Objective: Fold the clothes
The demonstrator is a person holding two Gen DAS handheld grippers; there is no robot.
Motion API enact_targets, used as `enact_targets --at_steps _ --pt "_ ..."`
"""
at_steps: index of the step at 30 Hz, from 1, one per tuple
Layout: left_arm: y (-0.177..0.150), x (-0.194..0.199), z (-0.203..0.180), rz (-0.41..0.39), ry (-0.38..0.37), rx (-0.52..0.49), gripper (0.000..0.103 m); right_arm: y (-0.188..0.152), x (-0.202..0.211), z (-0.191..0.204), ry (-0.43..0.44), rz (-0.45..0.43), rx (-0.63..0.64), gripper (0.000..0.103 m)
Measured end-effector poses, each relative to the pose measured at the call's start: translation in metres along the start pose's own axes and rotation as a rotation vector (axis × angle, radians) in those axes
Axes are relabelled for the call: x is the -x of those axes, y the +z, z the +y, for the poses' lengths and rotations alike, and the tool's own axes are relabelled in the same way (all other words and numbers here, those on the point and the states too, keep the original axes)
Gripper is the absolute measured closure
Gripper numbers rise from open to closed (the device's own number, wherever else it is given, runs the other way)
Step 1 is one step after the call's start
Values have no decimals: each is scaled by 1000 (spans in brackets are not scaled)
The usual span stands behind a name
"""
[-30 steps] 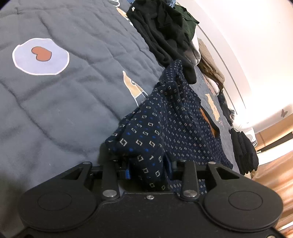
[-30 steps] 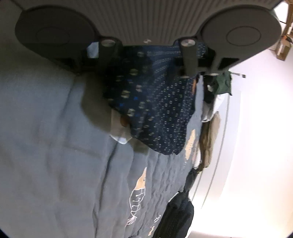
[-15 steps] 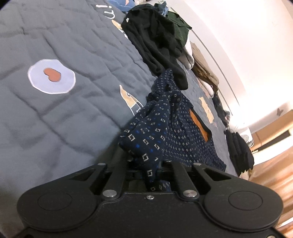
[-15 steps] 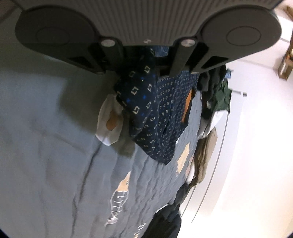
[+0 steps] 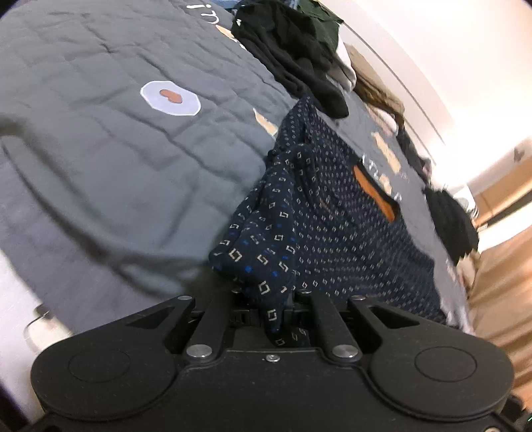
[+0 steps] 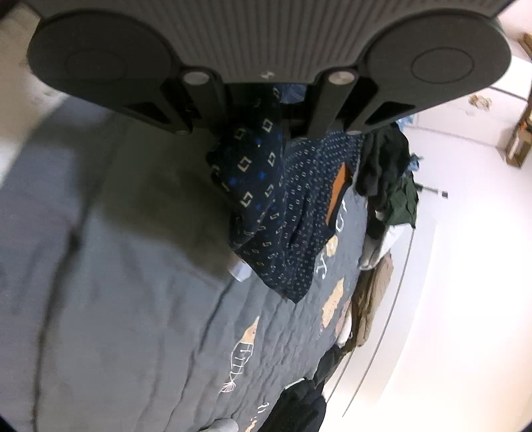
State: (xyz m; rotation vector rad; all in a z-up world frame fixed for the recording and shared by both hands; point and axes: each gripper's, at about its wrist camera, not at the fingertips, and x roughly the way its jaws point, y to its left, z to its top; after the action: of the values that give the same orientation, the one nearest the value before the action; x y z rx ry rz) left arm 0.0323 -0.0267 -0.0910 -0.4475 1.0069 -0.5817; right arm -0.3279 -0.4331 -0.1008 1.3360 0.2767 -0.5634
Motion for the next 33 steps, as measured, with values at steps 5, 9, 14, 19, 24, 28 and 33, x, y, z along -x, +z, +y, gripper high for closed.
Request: enact_targets --at_steps 5,9,14,19,24,28,33 --pt "-17 20 7 27 19 -42 96 -15 25 -8 -27 28 68 97" --pt "-25 22 12 44 43 -63 96 -21 21 -11 -111 55 120 97" --pt "-29 17 19 37 71 -52 83 -21 17 -14 -207 40 164 91" --pt "-24 27 26 7 69 -19 79 -13 23 -20 -216 2 104 82" --pt "-21 38 29 -18 67 1 73 -9 36 -25 -190 -36 45 78" --pt "-15 52 31 -78 90 2 71 -8 53 -26 -177 -80 31 77" --pt "-2 65 28 -158 108 -23 70 0 80 -4 -185 -230 142 76"
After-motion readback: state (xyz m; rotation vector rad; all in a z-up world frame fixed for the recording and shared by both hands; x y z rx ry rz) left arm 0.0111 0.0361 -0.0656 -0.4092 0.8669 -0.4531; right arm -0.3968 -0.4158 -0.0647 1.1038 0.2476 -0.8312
